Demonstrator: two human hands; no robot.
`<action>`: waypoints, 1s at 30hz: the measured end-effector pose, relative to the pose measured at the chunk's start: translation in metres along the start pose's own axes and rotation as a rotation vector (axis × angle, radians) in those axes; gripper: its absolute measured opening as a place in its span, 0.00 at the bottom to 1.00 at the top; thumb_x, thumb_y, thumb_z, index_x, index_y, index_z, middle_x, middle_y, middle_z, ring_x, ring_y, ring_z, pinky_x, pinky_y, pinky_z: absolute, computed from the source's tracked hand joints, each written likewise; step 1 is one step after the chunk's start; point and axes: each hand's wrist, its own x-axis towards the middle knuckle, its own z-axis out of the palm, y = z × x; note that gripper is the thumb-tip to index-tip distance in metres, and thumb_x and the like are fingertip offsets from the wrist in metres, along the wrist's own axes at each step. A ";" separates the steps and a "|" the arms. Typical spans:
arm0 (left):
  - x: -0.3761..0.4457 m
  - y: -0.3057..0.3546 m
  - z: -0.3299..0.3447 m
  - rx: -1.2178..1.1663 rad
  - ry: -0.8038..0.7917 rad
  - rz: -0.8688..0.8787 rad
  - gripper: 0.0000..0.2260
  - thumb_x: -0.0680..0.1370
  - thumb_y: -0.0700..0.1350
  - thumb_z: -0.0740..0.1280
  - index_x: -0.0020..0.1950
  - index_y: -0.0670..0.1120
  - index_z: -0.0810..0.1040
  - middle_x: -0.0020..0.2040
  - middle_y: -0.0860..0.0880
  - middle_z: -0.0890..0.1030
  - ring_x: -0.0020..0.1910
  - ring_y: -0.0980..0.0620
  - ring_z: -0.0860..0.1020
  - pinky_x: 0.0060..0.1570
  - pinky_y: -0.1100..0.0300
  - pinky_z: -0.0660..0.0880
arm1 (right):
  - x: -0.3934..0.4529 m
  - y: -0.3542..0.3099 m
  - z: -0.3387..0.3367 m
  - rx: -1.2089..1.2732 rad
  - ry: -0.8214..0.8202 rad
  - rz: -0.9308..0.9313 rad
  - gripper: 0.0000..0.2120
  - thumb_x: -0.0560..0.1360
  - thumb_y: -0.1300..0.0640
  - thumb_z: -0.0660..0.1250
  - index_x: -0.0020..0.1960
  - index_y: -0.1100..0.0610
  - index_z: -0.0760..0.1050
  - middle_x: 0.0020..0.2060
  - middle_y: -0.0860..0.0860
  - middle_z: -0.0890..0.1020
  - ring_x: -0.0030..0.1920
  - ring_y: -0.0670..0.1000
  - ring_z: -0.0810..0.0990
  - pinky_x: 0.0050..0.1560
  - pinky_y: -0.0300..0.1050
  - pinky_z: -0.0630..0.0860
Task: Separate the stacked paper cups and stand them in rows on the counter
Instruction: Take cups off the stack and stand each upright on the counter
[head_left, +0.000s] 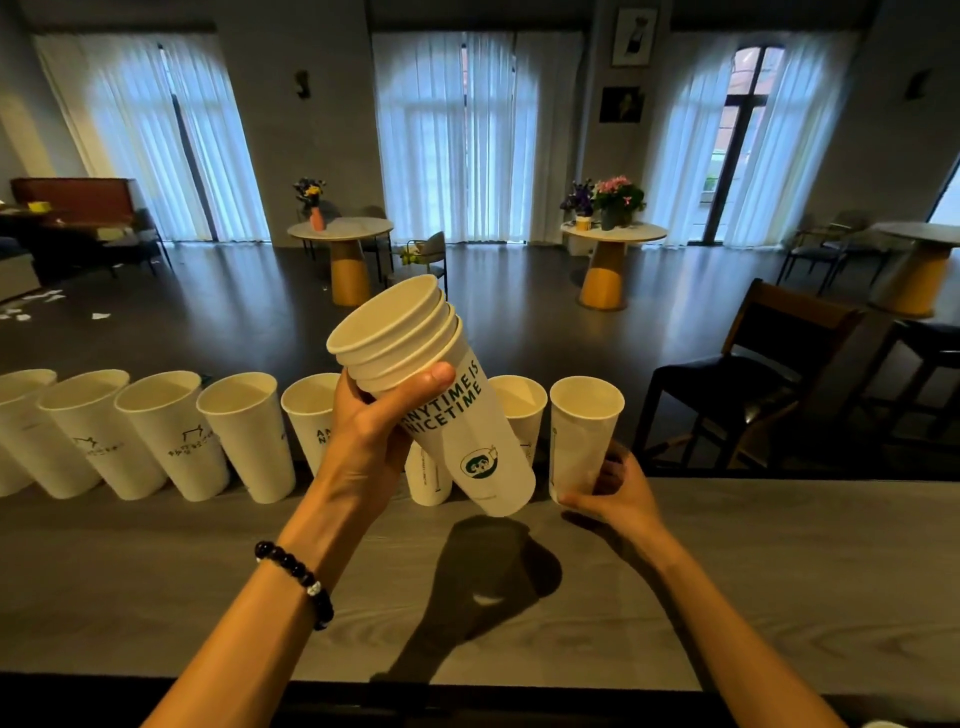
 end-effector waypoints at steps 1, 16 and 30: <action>-0.001 -0.002 0.003 -0.006 -0.001 -0.008 0.43 0.56 0.59 0.83 0.66 0.46 0.74 0.59 0.40 0.81 0.60 0.43 0.80 0.55 0.51 0.80 | -0.003 0.000 -0.004 -0.005 0.018 0.011 0.50 0.58 0.65 0.83 0.72 0.47 0.62 0.61 0.49 0.76 0.59 0.53 0.76 0.53 0.60 0.81; -0.024 -0.031 0.131 -0.125 -0.378 -0.273 0.25 0.65 0.49 0.75 0.60 0.44 0.77 0.51 0.44 0.85 0.53 0.46 0.84 0.51 0.53 0.82 | -0.135 -0.103 -0.089 0.345 -0.539 0.037 0.39 0.66 0.37 0.73 0.68 0.60 0.72 0.63 0.60 0.79 0.65 0.59 0.77 0.64 0.56 0.75; -0.040 -0.027 0.139 0.132 -0.492 -0.081 0.27 0.67 0.52 0.75 0.63 0.45 0.77 0.54 0.46 0.85 0.57 0.46 0.83 0.55 0.53 0.81 | -0.158 -0.074 -0.077 0.192 -0.351 -0.115 0.40 0.53 0.41 0.83 0.61 0.55 0.77 0.57 0.54 0.83 0.62 0.58 0.79 0.65 0.59 0.74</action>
